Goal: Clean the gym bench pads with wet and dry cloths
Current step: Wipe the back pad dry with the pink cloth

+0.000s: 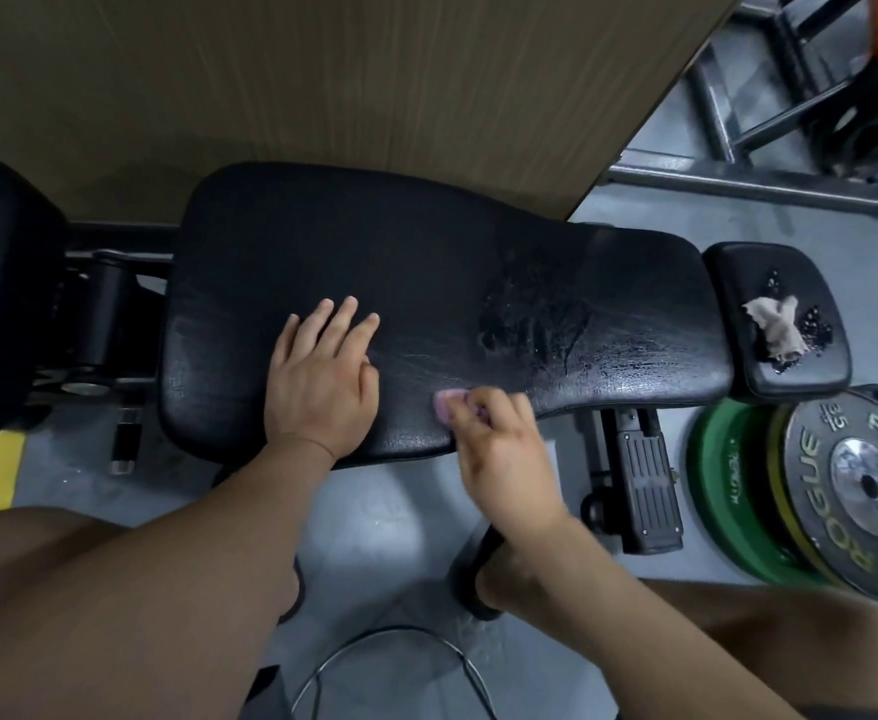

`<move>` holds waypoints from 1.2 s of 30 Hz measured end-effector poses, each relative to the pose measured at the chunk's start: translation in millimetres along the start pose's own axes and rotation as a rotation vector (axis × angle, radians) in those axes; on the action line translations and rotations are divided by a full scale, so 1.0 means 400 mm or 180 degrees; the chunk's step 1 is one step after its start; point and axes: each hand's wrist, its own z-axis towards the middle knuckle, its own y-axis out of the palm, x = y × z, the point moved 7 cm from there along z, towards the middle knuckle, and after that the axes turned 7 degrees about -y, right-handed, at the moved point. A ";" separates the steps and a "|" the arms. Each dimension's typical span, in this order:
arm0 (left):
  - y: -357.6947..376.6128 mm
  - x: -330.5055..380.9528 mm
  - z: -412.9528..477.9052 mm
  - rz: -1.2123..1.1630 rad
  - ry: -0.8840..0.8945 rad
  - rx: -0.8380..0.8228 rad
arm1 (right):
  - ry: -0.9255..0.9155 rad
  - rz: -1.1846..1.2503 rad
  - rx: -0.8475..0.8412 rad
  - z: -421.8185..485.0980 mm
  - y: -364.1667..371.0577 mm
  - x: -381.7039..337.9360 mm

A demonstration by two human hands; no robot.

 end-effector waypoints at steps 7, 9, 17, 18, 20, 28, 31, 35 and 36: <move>0.000 0.003 0.001 0.0003 0.0000 0.0055 | 0.1444 0.0136 0.0726 -0.035 -0.025 0.077; 0.001 0.002 -0.001 -0.0009 -0.0013 0.0067 | 0.0862 0.0349 0.0490 -0.049 0.010 -0.024; 0.002 0.004 0.000 -0.0034 -0.0001 0.0110 | 0.2267 0.0294 0.0915 -0.100 -0.047 0.222; 0.003 0.005 0.001 -0.0038 0.0005 0.0110 | 0.2399 0.0318 0.0954 -0.094 -0.040 0.207; 0.003 0.005 0.001 -0.0045 -0.0004 0.0097 | 0.1967 0.0294 0.0793 -0.063 -0.017 0.111; 0.001 0.003 -0.001 -0.0083 0.0003 0.0140 | 0.1407 -0.0346 0.0777 -0.002 -0.060 0.219; 0.002 0.003 -0.001 -0.0078 0.0001 0.0118 | 0.1433 -0.0403 0.0774 0.025 -0.048 0.170; -0.001 0.000 0.000 -0.0067 -0.0022 0.0105 | 0.0279 -0.0119 0.0232 0.029 -0.020 0.055; -0.001 0.000 0.001 -0.0070 -0.0020 0.0109 | 0.0291 -0.0149 0.0222 0.044 -0.026 0.089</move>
